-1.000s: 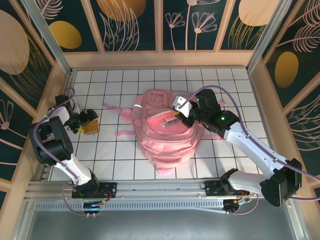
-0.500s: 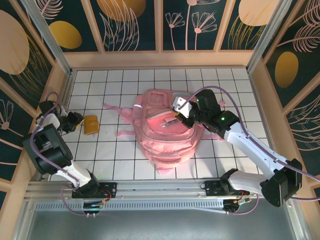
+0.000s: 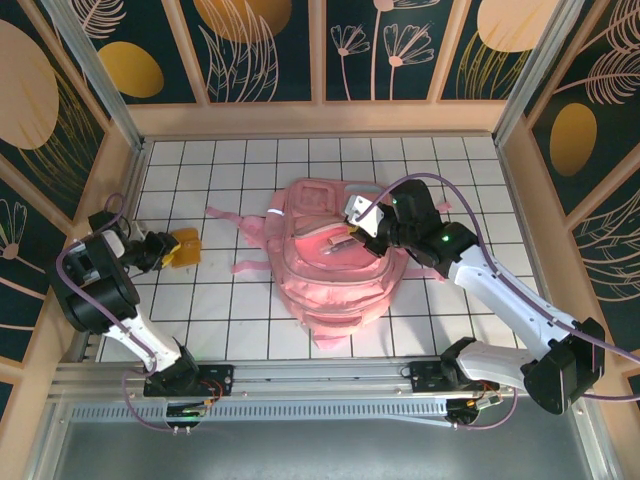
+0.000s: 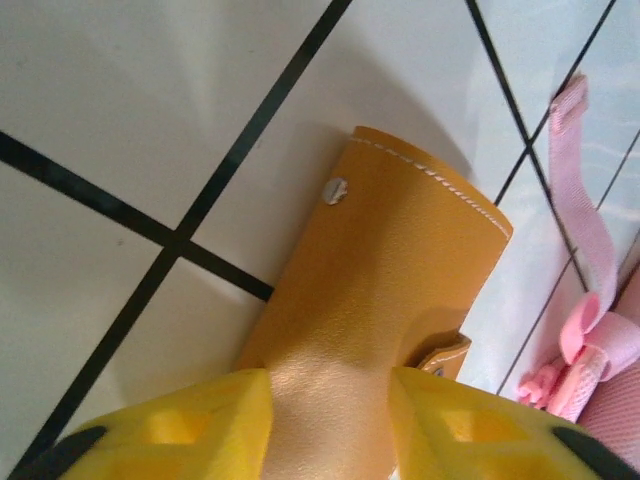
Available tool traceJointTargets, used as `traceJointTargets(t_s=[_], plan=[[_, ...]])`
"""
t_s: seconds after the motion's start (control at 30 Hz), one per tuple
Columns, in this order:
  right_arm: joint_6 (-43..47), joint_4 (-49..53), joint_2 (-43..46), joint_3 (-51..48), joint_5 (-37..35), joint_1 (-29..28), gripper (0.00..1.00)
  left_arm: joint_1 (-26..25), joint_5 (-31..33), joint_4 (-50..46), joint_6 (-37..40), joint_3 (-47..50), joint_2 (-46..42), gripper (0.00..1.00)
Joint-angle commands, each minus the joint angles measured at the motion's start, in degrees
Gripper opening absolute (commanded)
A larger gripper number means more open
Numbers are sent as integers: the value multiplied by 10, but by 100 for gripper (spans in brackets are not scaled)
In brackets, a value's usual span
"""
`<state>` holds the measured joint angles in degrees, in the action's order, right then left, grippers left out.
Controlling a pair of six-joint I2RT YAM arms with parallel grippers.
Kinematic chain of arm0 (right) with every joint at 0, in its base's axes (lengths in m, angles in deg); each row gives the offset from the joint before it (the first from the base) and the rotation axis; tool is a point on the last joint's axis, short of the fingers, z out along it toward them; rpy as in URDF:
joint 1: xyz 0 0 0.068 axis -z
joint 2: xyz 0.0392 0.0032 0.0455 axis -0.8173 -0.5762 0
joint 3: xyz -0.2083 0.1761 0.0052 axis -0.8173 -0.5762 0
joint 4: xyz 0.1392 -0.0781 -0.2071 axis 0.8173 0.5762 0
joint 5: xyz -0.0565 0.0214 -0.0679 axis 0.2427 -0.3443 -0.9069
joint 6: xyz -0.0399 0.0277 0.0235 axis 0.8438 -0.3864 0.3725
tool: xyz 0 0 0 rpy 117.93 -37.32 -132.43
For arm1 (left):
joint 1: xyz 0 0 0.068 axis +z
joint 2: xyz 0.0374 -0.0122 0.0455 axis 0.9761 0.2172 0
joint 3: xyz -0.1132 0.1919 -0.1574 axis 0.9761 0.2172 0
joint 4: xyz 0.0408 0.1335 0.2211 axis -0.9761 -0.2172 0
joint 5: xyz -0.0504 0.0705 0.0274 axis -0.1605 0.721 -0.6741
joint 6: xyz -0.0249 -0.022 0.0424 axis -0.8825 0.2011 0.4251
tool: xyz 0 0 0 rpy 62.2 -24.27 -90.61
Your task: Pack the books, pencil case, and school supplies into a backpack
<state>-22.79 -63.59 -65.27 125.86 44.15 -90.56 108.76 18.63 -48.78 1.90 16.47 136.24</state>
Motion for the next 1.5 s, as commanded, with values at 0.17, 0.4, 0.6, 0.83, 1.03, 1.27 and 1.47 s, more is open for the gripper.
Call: traceJointTargets(t_s=[0.17, 0.4, 0.6, 0.83, 1.03, 1.27, 1.47], plan=[[6, -37, 23, 17, 13, -6, 0, 0, 58, -17, 3, 6, -56, 51], [6, -32, 13, 24, 16, -8, 0, 0, 73, -32, 33, -60, -44, 50], [8, -24, 3, 35, 18, -8, 0, -1, -5, -13, 52, -71, 24, 48], [9, -26, 1, 30, 21, -8, 0, -2, -13, -11, 75, -85, 68, 46], [11, -30, 4, 23, 21, -7, 0, -30, -23, -18, 85, -93, 88, 47], [14, -30, 10, 20, 21, -8, 0, -39, -20, -1, 83, -78, 109, 24], [16, -30, 12, 16, 20, -8, 0, -39, -42, 14, 79, -55, 63, 6]])
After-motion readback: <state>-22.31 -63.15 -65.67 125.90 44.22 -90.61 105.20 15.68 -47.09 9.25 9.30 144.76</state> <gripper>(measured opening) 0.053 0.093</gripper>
